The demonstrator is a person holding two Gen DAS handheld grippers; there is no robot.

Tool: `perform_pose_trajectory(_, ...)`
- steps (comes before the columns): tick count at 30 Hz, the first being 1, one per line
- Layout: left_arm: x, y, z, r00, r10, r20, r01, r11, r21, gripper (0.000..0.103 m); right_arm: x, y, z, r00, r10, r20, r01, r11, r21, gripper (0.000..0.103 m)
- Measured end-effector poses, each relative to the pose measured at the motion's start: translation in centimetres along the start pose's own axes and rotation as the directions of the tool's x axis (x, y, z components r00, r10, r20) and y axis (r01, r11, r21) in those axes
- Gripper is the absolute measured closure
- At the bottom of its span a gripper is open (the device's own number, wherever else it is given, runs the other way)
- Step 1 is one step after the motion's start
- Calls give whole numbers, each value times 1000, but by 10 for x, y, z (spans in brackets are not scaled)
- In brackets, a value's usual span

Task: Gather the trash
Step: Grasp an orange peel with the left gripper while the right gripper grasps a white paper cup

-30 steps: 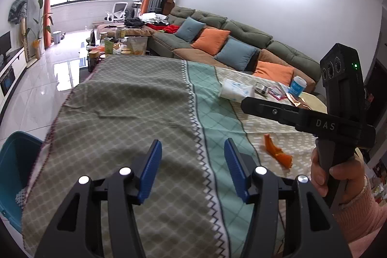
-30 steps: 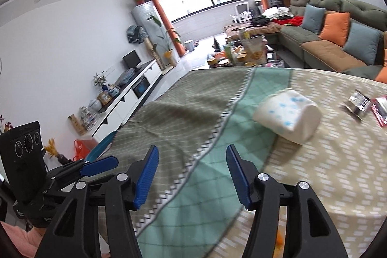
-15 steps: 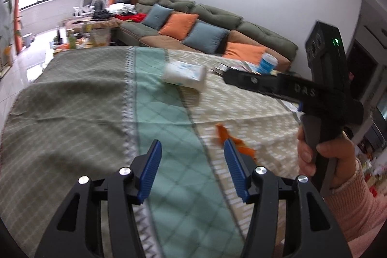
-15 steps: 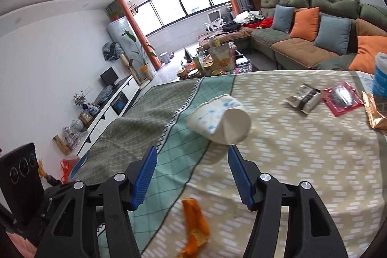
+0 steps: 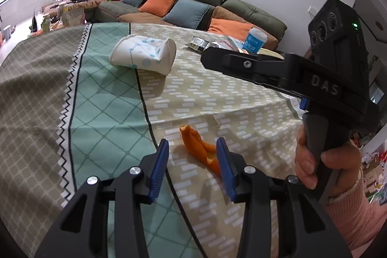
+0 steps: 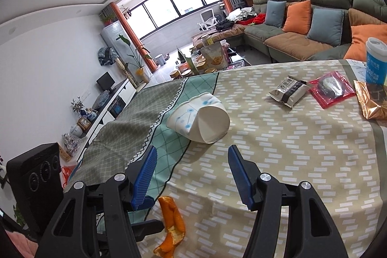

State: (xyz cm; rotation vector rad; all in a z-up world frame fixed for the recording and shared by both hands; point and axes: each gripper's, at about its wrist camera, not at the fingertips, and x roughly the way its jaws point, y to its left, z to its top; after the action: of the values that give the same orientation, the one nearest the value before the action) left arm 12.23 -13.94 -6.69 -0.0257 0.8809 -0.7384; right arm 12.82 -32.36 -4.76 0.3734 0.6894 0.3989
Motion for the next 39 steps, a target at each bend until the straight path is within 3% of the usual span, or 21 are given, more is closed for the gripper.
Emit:
perform_pose_trajectory(7,13,-2,5,999,-36,-38,35,999,-12,69,9,-6,7,1000,6,-10,-6,1000,4,41)
perform_pose_trajectory(12,18,-2,6,996,-60,-61,58,998,-25,86,22,-10,14,999,7,-32,-7,1000,4,41)
perform_pose_trajectory(22,-1,2,-2,999,-40,-20,40,999,-24,90,57,-19,30,997,-21,-79,25,998,51,35)
perform_pose_trajectory(30,-34,21,-8,999,19,49,-17,998,-54,90,81,-27,39,993,-8,-115,19,994,103,34)
perform_pose_trajectory(32,-43,27,-8,997,33,62,-29,997,-67,90,85,-26,39,992,0,-127,13,994,104,36)
perform_pose_trajectory(35,-54,37,-9,995,51,81,-44,995,-84,90,89,-23,37,990,11,-143,4,995,101,51)
perform_pose_trajectory(39,-67,46,-15,992,79,98,-68,992,-108,90,87,-22,35,991,3,-136,9,996,89,52)
